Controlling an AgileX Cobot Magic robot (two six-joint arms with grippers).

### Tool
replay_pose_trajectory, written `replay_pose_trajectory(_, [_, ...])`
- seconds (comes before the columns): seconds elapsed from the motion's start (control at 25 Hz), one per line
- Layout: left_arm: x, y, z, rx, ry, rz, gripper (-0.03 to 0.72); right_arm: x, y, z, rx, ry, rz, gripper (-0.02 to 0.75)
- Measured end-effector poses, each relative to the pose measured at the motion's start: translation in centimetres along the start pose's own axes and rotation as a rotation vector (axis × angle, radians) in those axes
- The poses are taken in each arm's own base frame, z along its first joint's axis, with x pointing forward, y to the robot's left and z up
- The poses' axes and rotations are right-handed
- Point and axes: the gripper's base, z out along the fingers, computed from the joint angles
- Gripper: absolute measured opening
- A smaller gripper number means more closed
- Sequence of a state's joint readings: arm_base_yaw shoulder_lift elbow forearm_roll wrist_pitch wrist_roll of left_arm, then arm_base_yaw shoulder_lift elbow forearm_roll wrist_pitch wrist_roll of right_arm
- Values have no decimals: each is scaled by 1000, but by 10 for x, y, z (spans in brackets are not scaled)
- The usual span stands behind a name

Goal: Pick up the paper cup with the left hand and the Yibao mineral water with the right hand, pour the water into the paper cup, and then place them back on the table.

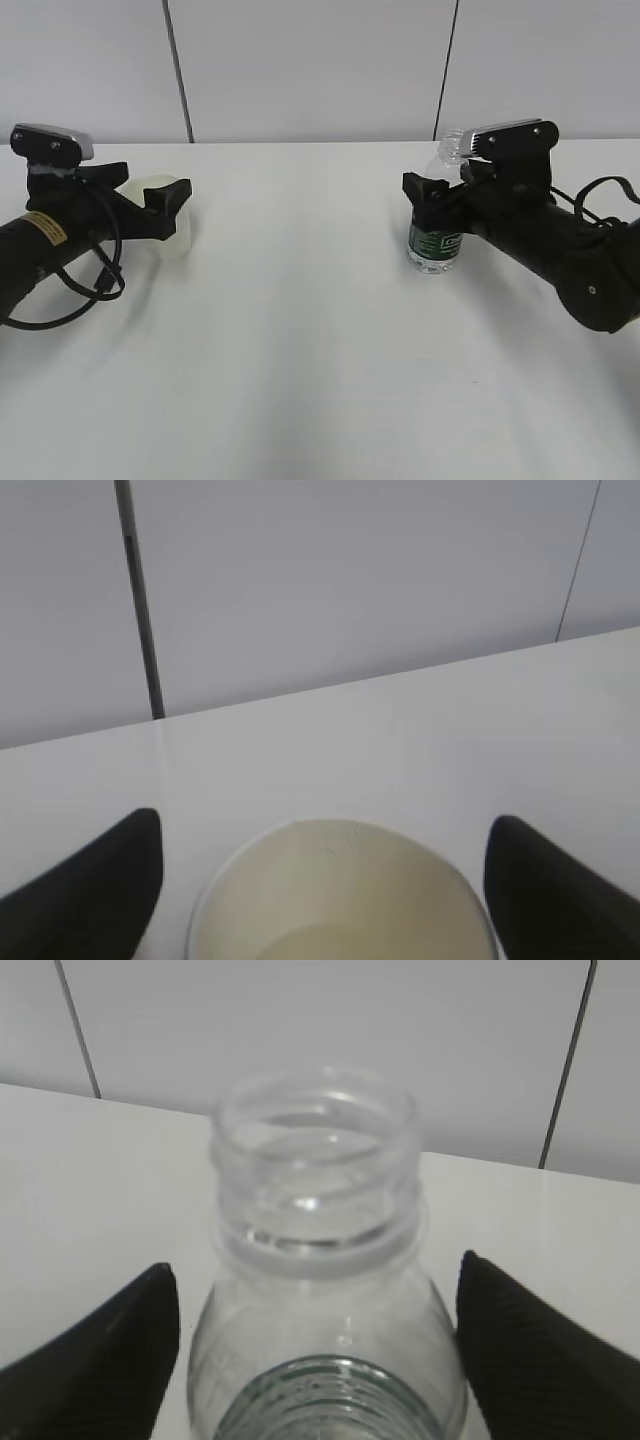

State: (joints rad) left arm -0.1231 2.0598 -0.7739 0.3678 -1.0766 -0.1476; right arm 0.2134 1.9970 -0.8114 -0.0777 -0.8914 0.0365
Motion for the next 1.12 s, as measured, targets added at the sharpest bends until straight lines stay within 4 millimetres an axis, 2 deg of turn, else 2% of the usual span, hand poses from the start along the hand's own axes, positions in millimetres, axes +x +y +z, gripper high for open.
replay_pose_trajectory(0.16, [-3, 0, 0, 0, -10, -1, 591, -3, 0, -1, -2, -9, -2, 634])
replay_pose_trajectory(0.2, [-3, 0, 0, 3, -9, -1, 591, -11, 0, -3, -1, -29, -3, 629])
replay_pose_trajectory(0.52, [-8, -5, -1, 54, -22, 9, 591, -30, 0, -8, 0, -76, -7, 626])
replay_pose_trajectory(0.84, [-34, -6, -6, 54, -91, 33, 591, -50, 0, -16, 2, -115, -10, 608])
replay_pose_trajectory(0.92, [-40, -6, -8, 47, -105, 37, 591, -48, 0, -16, 2, -95, -10, 605])
replay_pose_trajectory(0.96, [-44, -5, -9, 41, -108, 38, 588, -60, 0, -16, 5, -103, -12, 601])
replay_pose_trajectory(1.12, [-56, -3, -13, 0, -105, 34, 583, -80, -2, -5, 12, -87, -17, 595])
